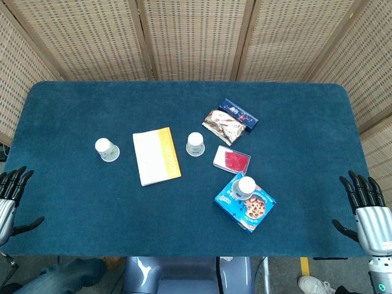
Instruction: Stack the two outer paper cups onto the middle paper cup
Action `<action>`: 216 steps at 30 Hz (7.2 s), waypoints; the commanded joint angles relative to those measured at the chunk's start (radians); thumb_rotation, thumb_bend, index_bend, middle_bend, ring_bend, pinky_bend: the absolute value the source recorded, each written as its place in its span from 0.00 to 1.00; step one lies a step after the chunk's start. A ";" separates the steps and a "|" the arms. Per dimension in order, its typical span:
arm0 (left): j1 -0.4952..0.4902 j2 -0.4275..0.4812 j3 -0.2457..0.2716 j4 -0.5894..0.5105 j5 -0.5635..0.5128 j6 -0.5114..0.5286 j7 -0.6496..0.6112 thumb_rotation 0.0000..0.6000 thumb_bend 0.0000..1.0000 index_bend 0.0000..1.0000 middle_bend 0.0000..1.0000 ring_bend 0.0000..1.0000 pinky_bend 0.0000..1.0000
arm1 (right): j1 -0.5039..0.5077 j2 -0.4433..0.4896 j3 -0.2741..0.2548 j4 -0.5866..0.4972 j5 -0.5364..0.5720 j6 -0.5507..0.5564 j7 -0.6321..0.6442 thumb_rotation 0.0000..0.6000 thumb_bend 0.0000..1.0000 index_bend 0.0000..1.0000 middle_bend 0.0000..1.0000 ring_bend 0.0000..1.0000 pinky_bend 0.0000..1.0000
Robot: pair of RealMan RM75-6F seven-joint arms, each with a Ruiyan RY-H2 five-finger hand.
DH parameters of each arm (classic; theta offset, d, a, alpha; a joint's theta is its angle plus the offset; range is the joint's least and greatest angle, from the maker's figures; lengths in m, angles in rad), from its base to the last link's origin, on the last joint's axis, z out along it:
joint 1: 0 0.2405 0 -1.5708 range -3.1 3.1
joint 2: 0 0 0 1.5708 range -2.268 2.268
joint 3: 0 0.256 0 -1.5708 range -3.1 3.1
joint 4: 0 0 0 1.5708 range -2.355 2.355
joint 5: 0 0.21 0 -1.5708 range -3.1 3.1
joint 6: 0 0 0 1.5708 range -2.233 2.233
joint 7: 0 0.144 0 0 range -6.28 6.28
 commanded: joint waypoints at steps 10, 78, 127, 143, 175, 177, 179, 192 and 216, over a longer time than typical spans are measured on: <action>-0.006 -0.012 -0.006 0.010 -0.005 -0.009 0.018 1.00 0.00 0.00 0.00 0.00 0.00 | 0.121 0.072 0.004 -0.065 -0.060 -0.162 0.090 1.00 0.00 0.04 0.01 0.00 0.00; -0.046 -0.057 -0.044 0.004 -0.153 -0.116 0.145 1.00 0.00 0.00 0.00 0.00 0.00 | 0.742 -0.057 0.247 -0.193 0.544 -0.788 -0.135 1.00 0.48 0.46 0.50 0.44 0.44; -0.101 -0.078 -0.094 0.063 -0.326 -0.223 0.137 1.00 0.00 0.00 0.00 0.00 0.00 | 1.267 -0.387 0.260 0.353 1.169 -0.998 -0.336 1.00 0.04 0.14 0.23 0.25 0.38; -0.105 -0.079 -0.093 0.068 -0.328 -0.223 0.134 1.00 0.00 0.00 0.00 0.00 0.00 | 1.166 -0.278 0.216 0.238 0.967 -0.917 -0.259 1.00 0.00 0.00 0.00 0.00 0.02; -0.485 -0.148 -0.170 0.366 -0.188 -0.605 0.022 1.00 0.00 0.01 0.00 0.00 0.10 | 0.318 -0.065 -0.177 0.096 0.104 -0.046 0.012 1.00 0.00 0.00 0.00 0.00 0.00; -0.522 -0.181 -0.162 0.427 -0.175 -0.650 -0.008 1.00 0.00 0.03 0.00 0.01 0.13 | 0.303 -0.062 -0.172 0.099 0.096 -0.042 0.007 1.00 0.00 0.00 0.00 0.00 0.00; -0.547 -0.213 -0.157 0.477 -0.168 -0.678 -0.042 1.00 0.00 0.06 0.01 0.03 0.14 | 0.294 -0.059 -0.160 0.098 0.092 -0.037 0.005 1.00 0.00 0.00 0.00 0.00 0.00; -0.649 -0.381 -0.133 0.702 -0.149 -0.756 -0.160 1.00 0.11 0.20 0.14 0.14 0.22 | 0.271 -0.058 -0.103 0.110 0.098 -0.096 0.012 1.00 0.00 0.00 0.00 0.00 0.00; -0.708 -0.479 -0.147 0.844 -0.232 -0.809 -0.173 1.00 0.34 0.57 0.45 0.41 0.46 | 0.233 -0.053 -0.037 0.117 0.079 -0.126 0.016 1.00 0.00 0.00 0.00 0.00 0.00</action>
